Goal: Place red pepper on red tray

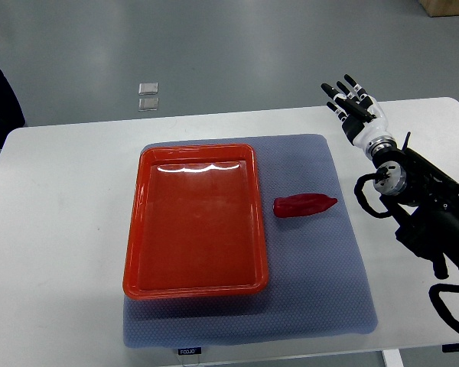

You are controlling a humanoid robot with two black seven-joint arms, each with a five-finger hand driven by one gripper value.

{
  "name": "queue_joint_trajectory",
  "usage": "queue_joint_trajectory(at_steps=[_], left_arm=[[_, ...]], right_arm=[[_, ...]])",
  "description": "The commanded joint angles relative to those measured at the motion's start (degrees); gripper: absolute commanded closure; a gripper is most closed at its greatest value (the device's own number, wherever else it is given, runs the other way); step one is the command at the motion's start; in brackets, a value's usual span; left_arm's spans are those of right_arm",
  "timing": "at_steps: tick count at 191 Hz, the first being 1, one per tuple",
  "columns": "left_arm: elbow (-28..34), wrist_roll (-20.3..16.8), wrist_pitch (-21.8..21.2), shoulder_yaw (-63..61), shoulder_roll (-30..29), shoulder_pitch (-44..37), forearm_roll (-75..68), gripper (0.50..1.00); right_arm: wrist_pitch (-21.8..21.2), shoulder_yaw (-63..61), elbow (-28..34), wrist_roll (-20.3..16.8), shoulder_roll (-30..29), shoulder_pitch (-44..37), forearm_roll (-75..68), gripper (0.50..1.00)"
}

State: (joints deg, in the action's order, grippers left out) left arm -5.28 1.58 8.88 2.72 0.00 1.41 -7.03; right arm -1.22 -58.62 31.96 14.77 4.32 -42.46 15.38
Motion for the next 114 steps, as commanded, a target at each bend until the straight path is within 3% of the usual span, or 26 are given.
queue_joint_trajectory(at_steps=[1,114], left_arm=[[0.00,0.00,0.08,0.00,0.00,0.00,0.00,0.500],[0.09,0.00,0.00,-0.09,0.00,-0.09,0.08,0.500]], right_arm=[[-0.01,0.00,-0.05,0.00,0.08,0.01,0.00,0.583],[0.43,0.00,0.03,0.00,0.16,0.01,0.00,0.583]])
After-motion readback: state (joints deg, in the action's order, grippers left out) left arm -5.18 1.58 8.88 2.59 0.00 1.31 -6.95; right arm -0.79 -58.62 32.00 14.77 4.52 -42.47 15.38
